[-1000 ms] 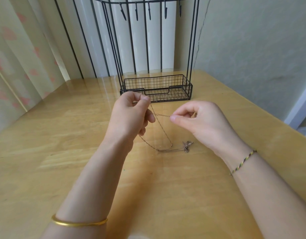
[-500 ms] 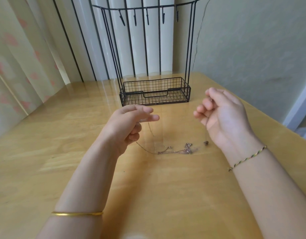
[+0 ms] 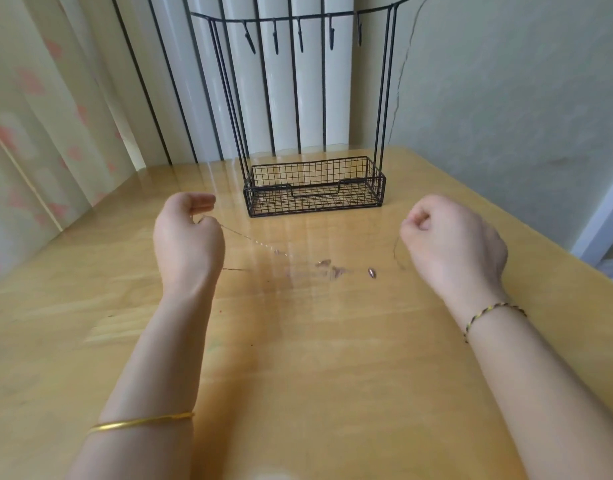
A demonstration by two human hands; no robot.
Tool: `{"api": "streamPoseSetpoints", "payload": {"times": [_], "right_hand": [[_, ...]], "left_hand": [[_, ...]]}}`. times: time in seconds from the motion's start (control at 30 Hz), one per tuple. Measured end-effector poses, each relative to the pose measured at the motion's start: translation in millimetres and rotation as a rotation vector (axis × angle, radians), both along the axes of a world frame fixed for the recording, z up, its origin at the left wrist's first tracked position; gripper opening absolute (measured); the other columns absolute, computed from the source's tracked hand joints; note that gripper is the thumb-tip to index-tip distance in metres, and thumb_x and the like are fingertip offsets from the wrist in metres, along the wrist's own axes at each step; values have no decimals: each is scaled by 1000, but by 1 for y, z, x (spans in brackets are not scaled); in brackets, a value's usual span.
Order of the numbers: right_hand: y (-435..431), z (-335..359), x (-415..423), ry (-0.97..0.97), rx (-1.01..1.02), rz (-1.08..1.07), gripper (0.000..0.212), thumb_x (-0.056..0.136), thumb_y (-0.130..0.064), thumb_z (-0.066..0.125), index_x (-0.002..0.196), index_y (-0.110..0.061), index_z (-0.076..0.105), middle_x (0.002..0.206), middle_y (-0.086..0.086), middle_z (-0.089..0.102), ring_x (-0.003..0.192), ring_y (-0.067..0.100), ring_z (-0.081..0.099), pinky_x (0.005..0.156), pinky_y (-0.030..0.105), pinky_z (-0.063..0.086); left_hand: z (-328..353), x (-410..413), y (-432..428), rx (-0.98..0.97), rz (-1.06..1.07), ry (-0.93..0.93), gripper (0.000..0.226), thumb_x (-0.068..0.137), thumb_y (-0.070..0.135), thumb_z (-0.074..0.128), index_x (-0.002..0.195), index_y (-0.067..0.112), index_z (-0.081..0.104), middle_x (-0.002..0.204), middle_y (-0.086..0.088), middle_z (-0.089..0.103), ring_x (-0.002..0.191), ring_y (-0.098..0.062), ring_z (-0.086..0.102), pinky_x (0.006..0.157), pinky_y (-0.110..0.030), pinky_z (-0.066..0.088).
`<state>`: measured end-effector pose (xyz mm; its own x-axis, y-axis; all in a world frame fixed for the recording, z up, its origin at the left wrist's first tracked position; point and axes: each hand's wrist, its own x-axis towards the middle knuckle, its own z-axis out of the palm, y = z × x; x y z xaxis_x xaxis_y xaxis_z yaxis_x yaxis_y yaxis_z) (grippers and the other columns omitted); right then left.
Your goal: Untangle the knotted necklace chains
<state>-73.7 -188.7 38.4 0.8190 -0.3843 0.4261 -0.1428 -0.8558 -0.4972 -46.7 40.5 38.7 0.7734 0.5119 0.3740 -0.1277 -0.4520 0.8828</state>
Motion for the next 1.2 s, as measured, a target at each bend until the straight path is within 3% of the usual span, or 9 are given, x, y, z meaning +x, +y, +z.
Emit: {"api": "streamPoseSetpoints", "payload": {"times": [0.1, 0.2, 0.37, 0.53, 0.63, 0.77, 0.93, 1.07, 1.2], "right_hand": [[4, -1, -2, 133, -117, 25, 15, 91, -22, 47, 88, -25, 61, 91, -3, 66, 83, 27, 54, 61, 26, 30], [9, -4, -2, 200, -167, 69, 17, 90, -21, 50, 85, -27, 65, 92, -4, 68, 90, 26, 58, 63, 26, 35], [18, -17, -2, 328, -243, 188, 16, 92, -26, 51, 99, -25, 65, 109, -1, 56, 108, 26, 46, 73, 29, 32], [26, -17, -3, 303, -296, 275, 14, 93, -29, 52, 96, -31, 65, 102, -6, 53, 112, 22, 39, 81, 34, 27], [27, -17, -5, 367, -207, 377, 7, 89, -31, 60, 84, -30, 64, 96, -9, 56, 110, 21, 45, 83, 33, 34], [30, -15, -7, 396, -222, 431, 15, 86, -30, 66, 73, -30, 59, 93, -9, 60, 98, 19, 56, 73, 27, 38], [36, -16, -7, 375, -373, 416, 9, 89, -24, 57, 83, -23, 64, 92, -3, 65, 87, 23, 59, 64, 26, 39], [40, -18, -7, 417, -404, 445, 12, 87, -25, 55, 88, -18, 64, 90, 0, 64, 84, 24, 54, 67, 27, 40], [31, -16, -5, 322, 59, 571, 15, 82, -16, 57, 75, -3, 62, 74, 9, 63, 68, 25, 57, 61, 33, 45]], "left_hand": [[-3, 1, -5, 72, -120, 45, 43, 82, -6, 38, 111, 17, 61, 111, 7, 62, 64, -11, 62, 58, -21, 46], [-11, 4, -12, 205, -309, 192, 35, 86, -4, 42, 105, 16, 62, 101, 3, 64, 58, -10, 62, 41, -15, 36], [-22, 8, -10, 510, -314, 510, 32, 84, 8, 53, 112, 23, 59, 101, -4, 62, 85, -24, 61, 69, -32, 50], [-21, 3, -15, 822, -236, 568, 26, 91, 21, 56, 116, 27, 60, 123, -5, 49, 119, -30, 39, 94, -39, 37], [-17, 0, -22, 741, -464, 395, 18, 86, 14, 63, 100, 25, 66, 107, 0, 56, 105, -20, 52, 88, -28, 42], [-18, -7, -40, 658, -744, 458, 10, 84, 11, 66, 86, 22, 66, 91, 3, 64, 87, -17, 61, 75, -26, 50], [-22, -6, -43, 606, -802, 471, 9, 83, 12, 69, 89, 18, 66, 88, 4, 63, 82, -25, 67, 73, -33, 56], [-25, -8, -46, 634, -798, 467, 16, 84, 17, 68, 97, 24, 62, 95, 2, 59, 82, -19, 63, 71, -30, 55], [-24, -9, -49, 662, -807, 430, 12, 87, 17, 65, 86, 28, 60, 90, 1, 62, 79, -21, 65, 66, -28, 53]]}}
